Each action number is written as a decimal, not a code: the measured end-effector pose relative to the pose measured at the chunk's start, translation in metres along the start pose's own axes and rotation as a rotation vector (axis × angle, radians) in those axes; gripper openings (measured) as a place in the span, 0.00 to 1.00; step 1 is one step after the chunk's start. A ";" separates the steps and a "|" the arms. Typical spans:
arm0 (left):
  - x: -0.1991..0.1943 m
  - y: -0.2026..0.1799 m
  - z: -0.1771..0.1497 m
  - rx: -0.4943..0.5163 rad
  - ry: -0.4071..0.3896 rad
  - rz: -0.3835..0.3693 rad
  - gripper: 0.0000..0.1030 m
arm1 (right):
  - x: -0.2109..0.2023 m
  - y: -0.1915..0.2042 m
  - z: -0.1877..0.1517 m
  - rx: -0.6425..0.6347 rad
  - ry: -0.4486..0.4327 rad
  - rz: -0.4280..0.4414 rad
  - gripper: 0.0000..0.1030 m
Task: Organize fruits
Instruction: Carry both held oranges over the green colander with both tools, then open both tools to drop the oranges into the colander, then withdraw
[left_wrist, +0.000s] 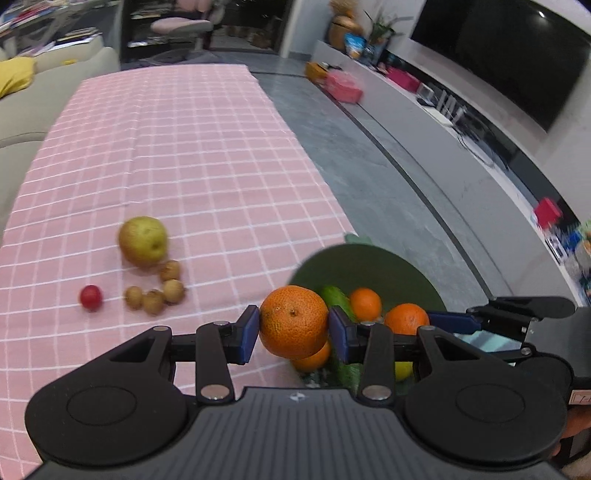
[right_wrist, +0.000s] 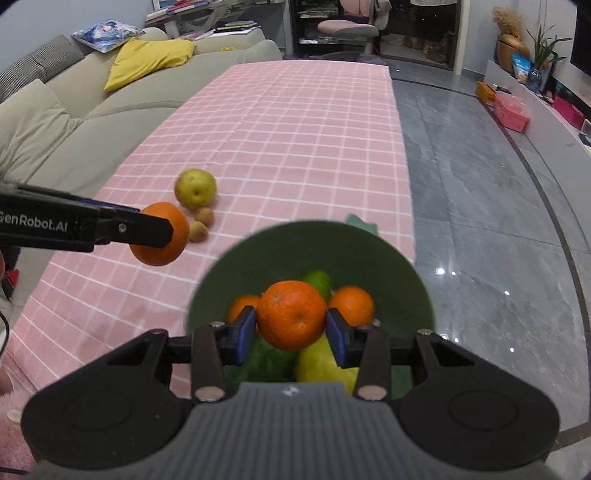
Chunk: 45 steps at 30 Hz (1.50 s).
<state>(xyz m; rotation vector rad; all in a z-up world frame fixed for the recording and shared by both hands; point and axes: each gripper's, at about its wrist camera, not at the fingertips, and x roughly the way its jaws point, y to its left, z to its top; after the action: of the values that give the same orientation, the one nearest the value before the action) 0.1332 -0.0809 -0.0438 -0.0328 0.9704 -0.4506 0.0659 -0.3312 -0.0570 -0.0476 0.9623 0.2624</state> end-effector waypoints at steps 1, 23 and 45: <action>0.004 -0.004 -0.001 0.006 0.010 -0.005 0.45 | 0.000 -0.004 -0.002 0.001 0.005 -0.008 0.37; 0.061 -0.039 -0.013 0.166 0.233 0.042 0.45 | 0.011 -0.017 -0.008 0.018 0.180 0.082 0.37; 0.066 -0.044 -0.017 0.222 0.260 0.053 0.55 | 0.045 -0.007 -0.014 0.059 0.342 0.106 0.39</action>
<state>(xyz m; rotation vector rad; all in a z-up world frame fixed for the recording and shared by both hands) 0.1357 -0.1428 -0.0952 0.2565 1.1684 -0.5201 0.0805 -0.3308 -0.1029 0.0132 1.3147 0.3306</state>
